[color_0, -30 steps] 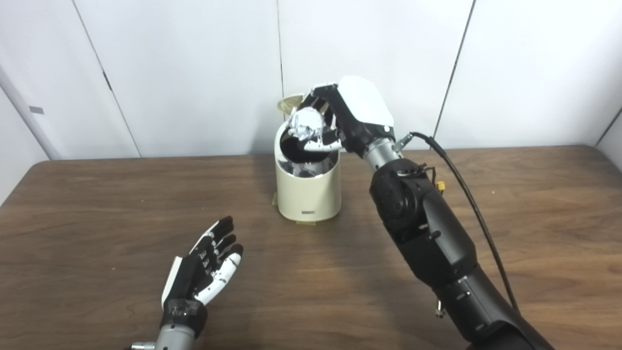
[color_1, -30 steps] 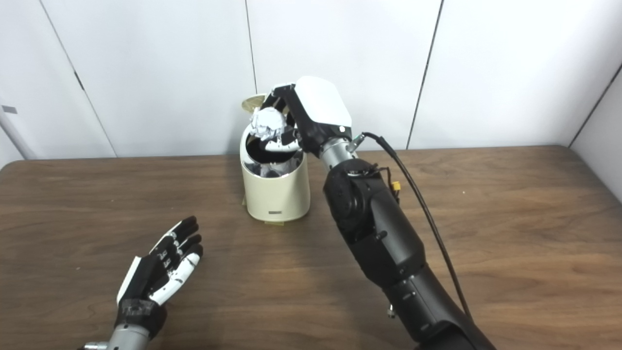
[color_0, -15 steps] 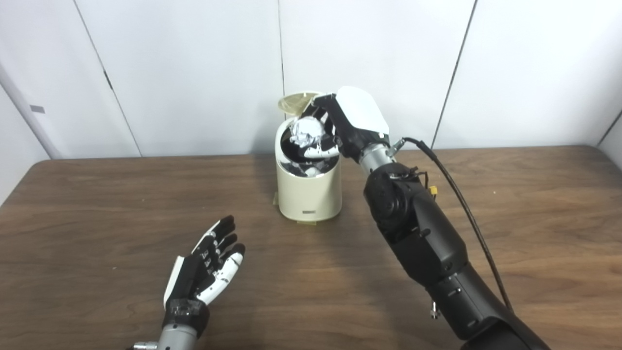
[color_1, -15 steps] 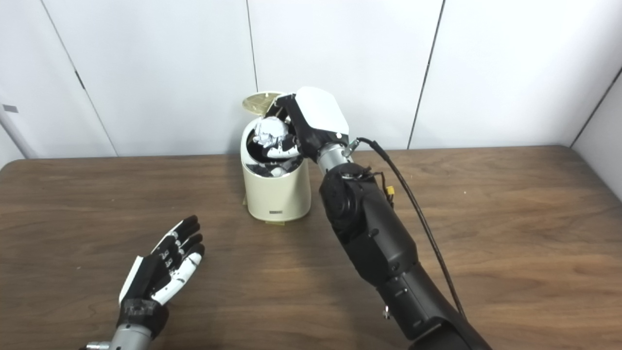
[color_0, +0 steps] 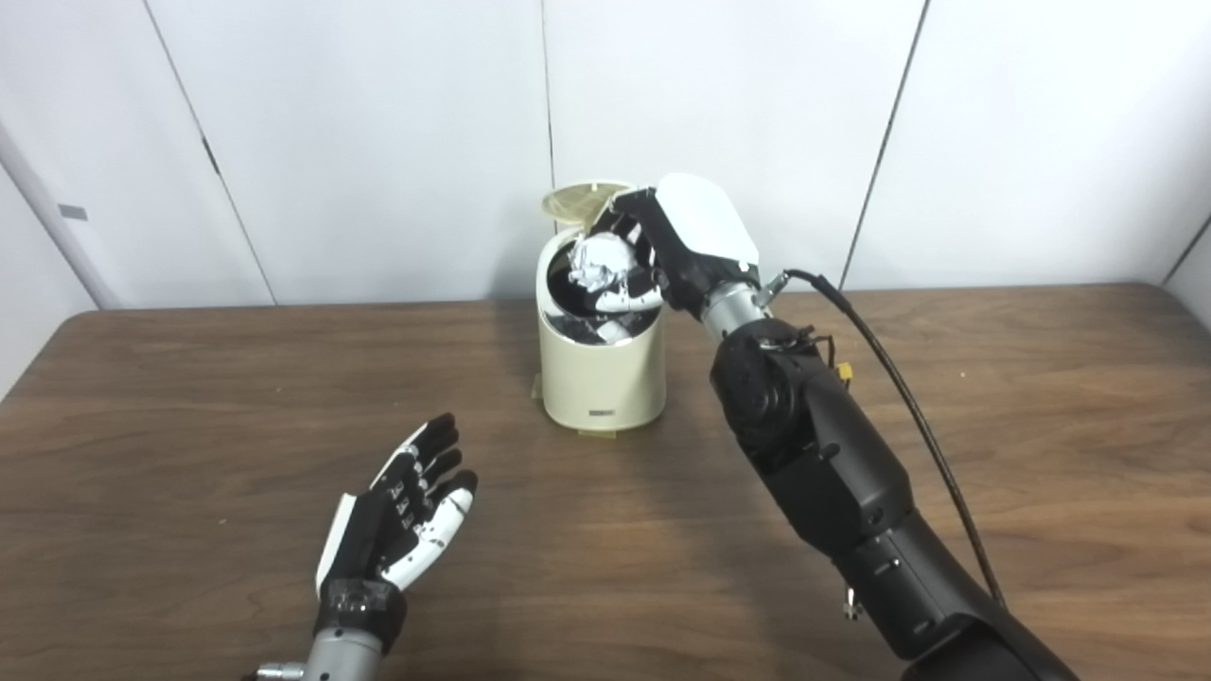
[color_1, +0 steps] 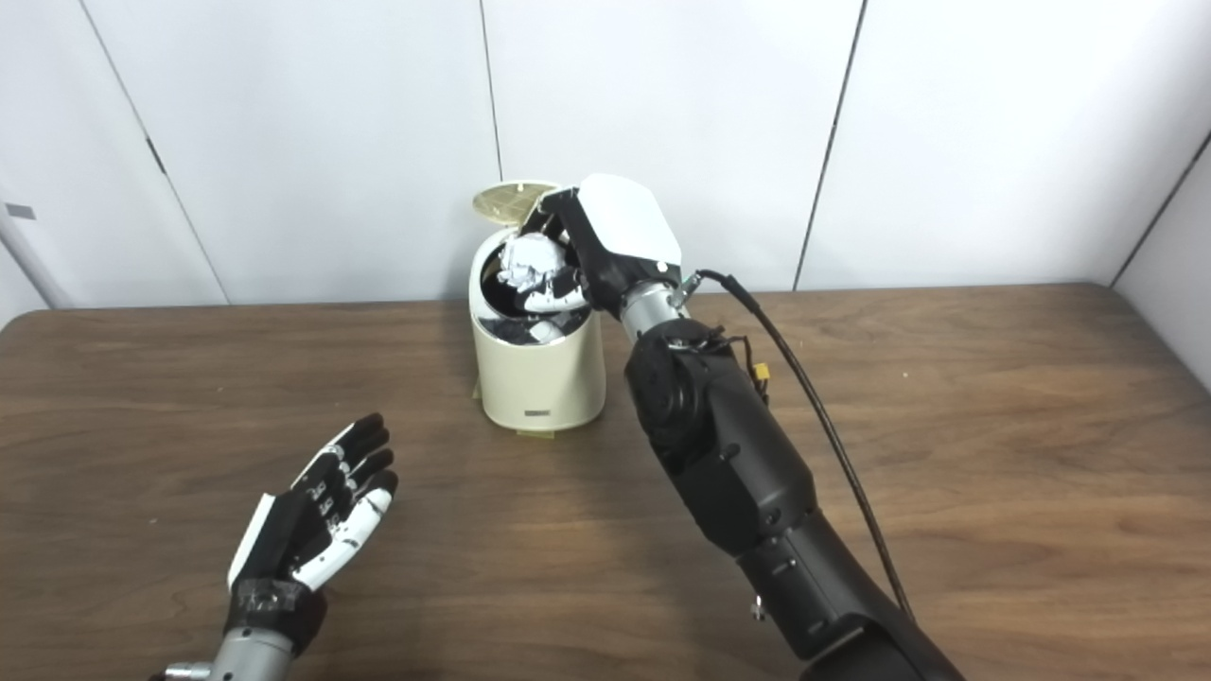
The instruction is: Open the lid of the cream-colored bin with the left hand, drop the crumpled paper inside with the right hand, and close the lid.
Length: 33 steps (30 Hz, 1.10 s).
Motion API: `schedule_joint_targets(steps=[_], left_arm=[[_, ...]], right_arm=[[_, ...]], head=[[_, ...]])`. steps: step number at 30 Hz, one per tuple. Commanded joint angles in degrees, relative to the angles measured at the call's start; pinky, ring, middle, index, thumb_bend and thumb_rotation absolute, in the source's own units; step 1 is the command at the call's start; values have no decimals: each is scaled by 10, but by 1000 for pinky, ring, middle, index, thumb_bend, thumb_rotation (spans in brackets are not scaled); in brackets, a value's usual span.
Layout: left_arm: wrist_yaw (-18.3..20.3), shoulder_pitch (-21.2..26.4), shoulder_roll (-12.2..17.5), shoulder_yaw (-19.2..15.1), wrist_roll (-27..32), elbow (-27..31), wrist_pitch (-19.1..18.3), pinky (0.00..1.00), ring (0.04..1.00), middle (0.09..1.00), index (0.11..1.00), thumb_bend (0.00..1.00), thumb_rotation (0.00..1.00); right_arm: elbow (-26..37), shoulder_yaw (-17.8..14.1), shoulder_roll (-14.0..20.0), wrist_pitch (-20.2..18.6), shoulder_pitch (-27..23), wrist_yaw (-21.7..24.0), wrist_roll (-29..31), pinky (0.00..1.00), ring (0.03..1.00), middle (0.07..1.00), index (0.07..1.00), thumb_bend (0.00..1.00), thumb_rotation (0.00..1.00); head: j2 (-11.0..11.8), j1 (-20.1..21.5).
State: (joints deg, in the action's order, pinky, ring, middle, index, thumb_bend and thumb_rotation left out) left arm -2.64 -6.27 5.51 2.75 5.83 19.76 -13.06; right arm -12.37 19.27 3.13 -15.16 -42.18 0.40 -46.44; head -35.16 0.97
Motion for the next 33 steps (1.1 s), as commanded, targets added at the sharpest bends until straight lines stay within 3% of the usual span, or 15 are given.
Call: schedule_joint_targets(steps=[1, 5, 6, 7, 9, 13, 15, 19, 23, 28, 33], left_arm=[[-5, -13, -30, -2, 0, 19, 8, 849, 898, 912, 920, 428, 253], [-5, -12, -28, -1, -2, 18, 9, 851, 898, 911, 918, 425, 255], [-4, -12, -28, -1, -1, 17, 9, 858, 903, 916, 921, 426, 252], [-4, -12, -28, -2, -1, 17, 8, 858, 903, 916, 921, 426, 249], [-4, -11, -26, 0, -4, 17, 10, 856, 902, 915, 919, 424, 246], [0, -10, -25, 1, -1, 15, 12, 860, 903, 914, 919, 409, 237], [0, -9, -26, 1, 0, 15, 12, 858, 901, 915, 920, 408, 214], [-1, -9, -27, 1, -2, 15, 13, 854, 900, 917, 921, 413, 195], [-1, -9, -26, 2, -6, 12, 18, 838, 896, 916, 919, 403, 176], [1, -8, -26, 2, -1, 11, 18, 838, 897, 919, 922, 404, 163], [0, -7, -27, 2, -2, 10, 17, 833, 897, 920, 924, 417, 159]], right_arm=[[15, 1, 7, 6, -26, 6, 4, 471, 394, 502, 554, 506, 0], [18, 7, 9, -11, -27, 25, -2, 497, 404, 527, 541, 512, 0], [18, 8, 10, -15, -28, 29, -3, 363, 408, 530, 643, 525, 0], [19, 10, 10, -19, -28, 33, -5, 265, 343, 500, 680, 551, 0], [22, 13, 12, -27, -29, 41, -9, 199, 271, 479, 702, 568, 0], [24, 15, 14, -35, -31, 52, -7, 201, 290, 474, 732, 575, 0], [24, 15, 16, -35, -31, 54, -5, 161, 221, 469, 740, 577, 0], [25, 16, 18, -33, -31, 54, -3, 189, 269, 472, 741, 576, 0], [26, 18, 20, -33, -31, 54, -5, 260, 387, 483, 734, 572, 0], [27, 19, 19, -32, -32, 49, -7, 230, 349, 479, 727, 574, 0], [25, 15, 17, -24, -32, 40, -2, 323, 467, 489, 708, 570, 0]], head=[[0, 1], [0, 3], [0, 3], [0, 3], [1, 3], [2, 4], [2, 4], [3, 4], [3, 5], [3, 5], [4, 6]])
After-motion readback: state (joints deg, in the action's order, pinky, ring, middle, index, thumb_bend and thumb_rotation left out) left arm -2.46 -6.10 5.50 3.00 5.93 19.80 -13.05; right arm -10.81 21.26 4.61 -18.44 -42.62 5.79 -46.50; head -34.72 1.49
